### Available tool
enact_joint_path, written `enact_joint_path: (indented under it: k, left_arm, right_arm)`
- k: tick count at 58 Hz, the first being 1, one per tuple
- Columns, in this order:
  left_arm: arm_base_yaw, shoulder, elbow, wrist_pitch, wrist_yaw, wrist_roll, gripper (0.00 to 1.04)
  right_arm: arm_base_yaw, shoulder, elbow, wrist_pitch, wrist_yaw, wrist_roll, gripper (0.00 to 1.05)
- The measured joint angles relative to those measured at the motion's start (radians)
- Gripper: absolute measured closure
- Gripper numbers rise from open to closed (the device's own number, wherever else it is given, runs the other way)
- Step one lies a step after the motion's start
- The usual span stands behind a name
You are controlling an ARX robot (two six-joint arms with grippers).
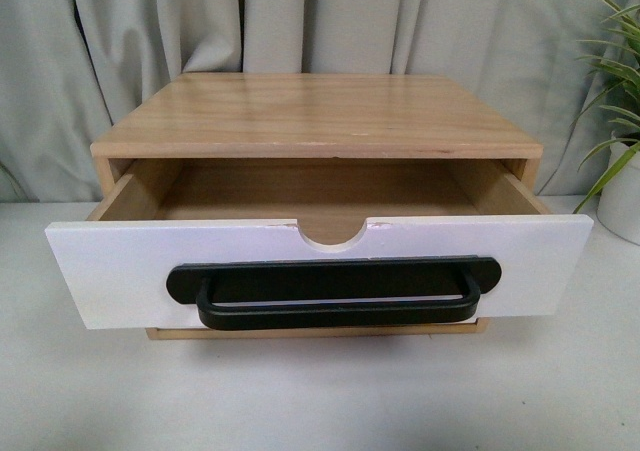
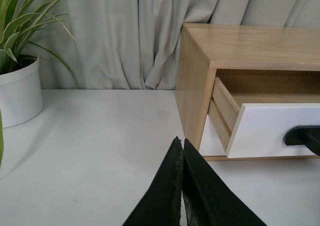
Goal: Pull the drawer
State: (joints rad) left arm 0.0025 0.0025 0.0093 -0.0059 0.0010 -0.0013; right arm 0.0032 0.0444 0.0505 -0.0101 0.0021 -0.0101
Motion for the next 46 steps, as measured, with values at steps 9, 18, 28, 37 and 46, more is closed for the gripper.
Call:
enact_joint_path:
  k: [9, 18, 28, 37, 46]
  left_arm:
    - [0.0, 0.0, 0.0, 0.0, 0.0, 0.0, 1.01]
    - [0.0, -0.001, 0.0, 0.0, 0.0, 0.0, 1.01]
    - [0.0, -0.001, 0.0, 0.0, 0.0, 0.0, 0.98]
    - [0.0, -0.001, 0.0, 0.0, 0.0, 0.0, 0.71]
    - [0.0, -0.001, 0.0, 0.0, 0.0, 0.0, 0.43]
  right_arm:
    - [-0.001, -0.038, -0.043, 0.006, 0.0, 0.0, 1.04]
    - [-0.001, -0.04, -0.044, 0.006, 0.0, 0.0, 1.04]
    - [-0.001, -0.04, -0.044, 0.006, 0.0, 0.0, 1.04]
    - [-0.001, -0.04, -0.044, 0.006, 0.0, 0.0, 0.8]
    - [-0.001, -0.04, -0.044, 0.006, 0.0, 0.0, 0.51]
